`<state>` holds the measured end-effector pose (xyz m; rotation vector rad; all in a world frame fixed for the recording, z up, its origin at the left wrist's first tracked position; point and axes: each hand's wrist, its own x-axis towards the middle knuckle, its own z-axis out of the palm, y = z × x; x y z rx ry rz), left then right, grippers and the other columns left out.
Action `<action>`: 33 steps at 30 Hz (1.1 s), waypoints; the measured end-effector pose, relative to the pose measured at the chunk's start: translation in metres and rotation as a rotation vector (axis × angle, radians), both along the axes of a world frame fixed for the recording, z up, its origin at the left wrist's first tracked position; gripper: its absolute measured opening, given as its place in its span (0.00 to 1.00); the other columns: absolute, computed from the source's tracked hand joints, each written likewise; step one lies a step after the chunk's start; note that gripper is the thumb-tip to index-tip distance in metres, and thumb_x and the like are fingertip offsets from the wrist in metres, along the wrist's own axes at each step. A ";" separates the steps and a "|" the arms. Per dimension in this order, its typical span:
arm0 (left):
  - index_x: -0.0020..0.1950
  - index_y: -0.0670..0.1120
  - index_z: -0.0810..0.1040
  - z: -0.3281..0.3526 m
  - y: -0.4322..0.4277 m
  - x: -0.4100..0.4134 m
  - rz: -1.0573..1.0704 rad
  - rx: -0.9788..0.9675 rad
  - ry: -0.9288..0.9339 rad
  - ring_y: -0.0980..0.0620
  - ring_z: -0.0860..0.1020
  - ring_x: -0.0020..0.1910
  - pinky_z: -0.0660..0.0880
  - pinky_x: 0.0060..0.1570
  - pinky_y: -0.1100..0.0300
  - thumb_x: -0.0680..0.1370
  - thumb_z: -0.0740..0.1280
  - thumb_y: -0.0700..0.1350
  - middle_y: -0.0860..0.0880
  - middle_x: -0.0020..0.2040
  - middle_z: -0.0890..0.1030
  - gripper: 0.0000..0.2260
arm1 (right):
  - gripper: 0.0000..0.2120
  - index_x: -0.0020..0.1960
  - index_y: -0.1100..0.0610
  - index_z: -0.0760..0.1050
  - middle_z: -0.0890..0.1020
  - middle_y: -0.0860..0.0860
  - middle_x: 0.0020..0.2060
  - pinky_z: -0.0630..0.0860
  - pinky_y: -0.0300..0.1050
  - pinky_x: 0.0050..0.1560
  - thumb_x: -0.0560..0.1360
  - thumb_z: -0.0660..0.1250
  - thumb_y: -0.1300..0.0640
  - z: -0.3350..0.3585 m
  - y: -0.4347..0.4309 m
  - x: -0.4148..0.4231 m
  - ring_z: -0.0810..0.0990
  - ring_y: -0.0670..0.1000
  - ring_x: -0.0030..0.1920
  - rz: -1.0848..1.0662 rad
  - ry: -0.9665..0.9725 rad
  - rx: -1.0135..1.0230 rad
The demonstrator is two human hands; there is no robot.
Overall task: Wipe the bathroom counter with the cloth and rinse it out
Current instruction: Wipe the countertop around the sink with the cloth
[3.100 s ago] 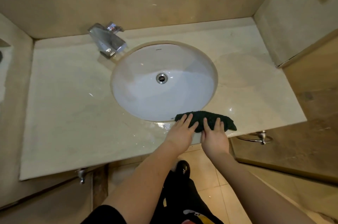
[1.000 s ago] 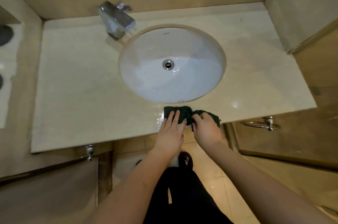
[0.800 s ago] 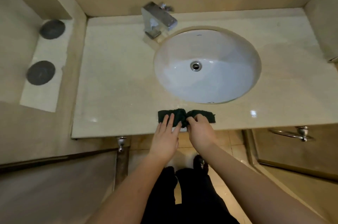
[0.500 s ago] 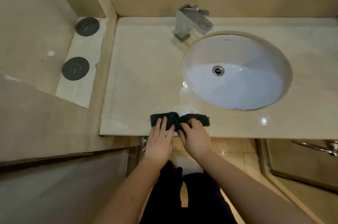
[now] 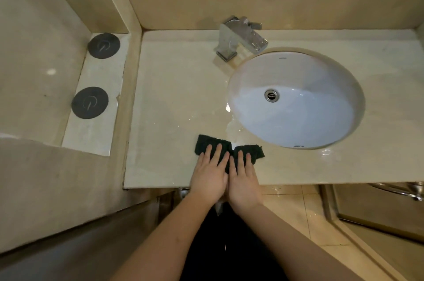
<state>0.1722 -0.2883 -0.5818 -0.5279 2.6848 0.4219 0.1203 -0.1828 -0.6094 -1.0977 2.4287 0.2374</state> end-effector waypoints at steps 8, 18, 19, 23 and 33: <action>0.79 0.49 0.49 -0.005 -0.038 -0.057 -0.026 0.041 0.024 0.50 0.41 0.77 0.44 0.76 0.55 0.82 0.52 0.47 0.50 0.79 0.45 0.25 | 0.28 0.76 0.65 0.44 0.48 0.65 0.76 0.42 0.58 0.75 0.80 0.38 0.52 -0.001 -0.037 -0.053 0.43 0.65 0.76 -0.007 0.042 -0.035; 0.78 0.50 0.54 -0.011 -0.081 -0.118 -0.080 0.065 0.057 0.49 0.45 0.78 0.46 0.75 0.55 0.81 0.54 0.45 0.51 0.79 0.48 0.25 | 0.24 0.61 0.72 0.74 0.77 0.67 0.60 0.74 0.56 0.62 0.69 0.69 0.61 0.014 -0.073 -0.108 0.76 0.64 0.63 -0.078 -0.018 -0.259; 0.78 0.50 0.54 -0.011 -0.083 -0.123 -0.065 0.059 0.056 0.49 0.45 0.78 0.45 0.75 0.55 0.81 0.53 0.45 0.51 0.79 0.48 0.24 | 0.23 0.63 0.72 0.72 0.76 0.68 0.61 0.70 0.57 0.66 0.72 0.62 0.60 0.016 -0.075 -0.112 0.73 0.64 0.65 -0.053 -0.041 -0.234; 0.78 0.51 0.54 -0.009 -0.093 -0.137 -0.019 0.018 0.048 0.51 0.43 0.78 0.41 0.74 0.55 0.82 0.52 0.47 0.52 0.79 0.45 0.24 | 0.27 0.68 0.72 0.67 0.69 0.67 0.68 0.56 0.57 0.70 0.74 0.50 0.58 0.019 -0.082 -0.126 0.65 0.66 0.71 0.021 -0.030 -0.272; 0.77 0.51 0.56 -0.010 -0.159 -0.109 0.380 -0.039 0.081 0.47 0.47 0.78 0.49 0.75 0.52 0.82 0.54 0.46 0.48 0.79 0.50 0.23 | 0.28 0.71 0.61 0.68 0.70 0.61 0.69 0.60 0.57 0.70 0.77 0.47 0.50 0.023 -0.168 -0.148 0.66 0.61 0.71 0.252 -0.170 -0.234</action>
